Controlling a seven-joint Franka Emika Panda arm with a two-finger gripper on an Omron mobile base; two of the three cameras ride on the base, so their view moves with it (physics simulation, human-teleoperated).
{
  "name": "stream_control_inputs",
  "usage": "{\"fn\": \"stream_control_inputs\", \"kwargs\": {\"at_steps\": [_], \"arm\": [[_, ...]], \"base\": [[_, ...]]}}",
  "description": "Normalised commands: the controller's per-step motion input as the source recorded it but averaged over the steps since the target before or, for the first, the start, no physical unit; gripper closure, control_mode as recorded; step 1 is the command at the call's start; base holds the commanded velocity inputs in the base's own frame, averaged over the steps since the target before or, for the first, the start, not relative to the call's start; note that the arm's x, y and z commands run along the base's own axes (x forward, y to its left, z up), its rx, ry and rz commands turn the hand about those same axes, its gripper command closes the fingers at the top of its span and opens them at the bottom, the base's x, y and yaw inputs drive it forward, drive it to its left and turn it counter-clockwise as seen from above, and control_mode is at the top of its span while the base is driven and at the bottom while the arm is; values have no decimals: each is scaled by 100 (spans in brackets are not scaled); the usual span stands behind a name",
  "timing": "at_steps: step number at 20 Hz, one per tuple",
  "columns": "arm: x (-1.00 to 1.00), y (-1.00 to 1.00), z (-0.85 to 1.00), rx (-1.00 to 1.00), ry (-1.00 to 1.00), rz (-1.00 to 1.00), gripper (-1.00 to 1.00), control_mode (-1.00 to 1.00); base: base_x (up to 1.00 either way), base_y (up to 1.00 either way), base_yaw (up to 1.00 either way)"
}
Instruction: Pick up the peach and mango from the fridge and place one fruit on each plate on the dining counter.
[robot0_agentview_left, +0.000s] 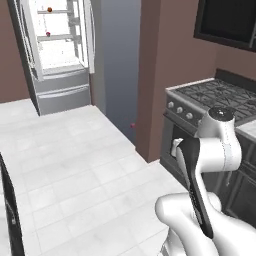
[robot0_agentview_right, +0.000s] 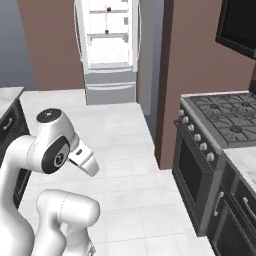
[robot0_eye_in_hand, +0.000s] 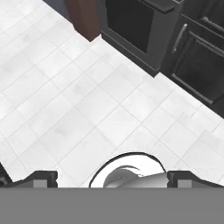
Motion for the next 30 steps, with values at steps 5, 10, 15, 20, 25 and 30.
{"fn": "stream_control_inputs", "kwargs": {"at_steps": [5,10,15,20,25,30], "arm": [[0,0,0,0,0,0,-100,100],[0,0,0,0,0,0,-100,100],[0,0,0,0,0,0,-100,100],[0,0,0,0,0,0,-100,100],[0,0,0,0,0,0,-100,100],[0,0,0,0,0,0,-100,100]], "base": [[100,-2,10],[100,0,9],[100,0,13],[100,0,19],[100,-3,23],[100,-21,21]]}}
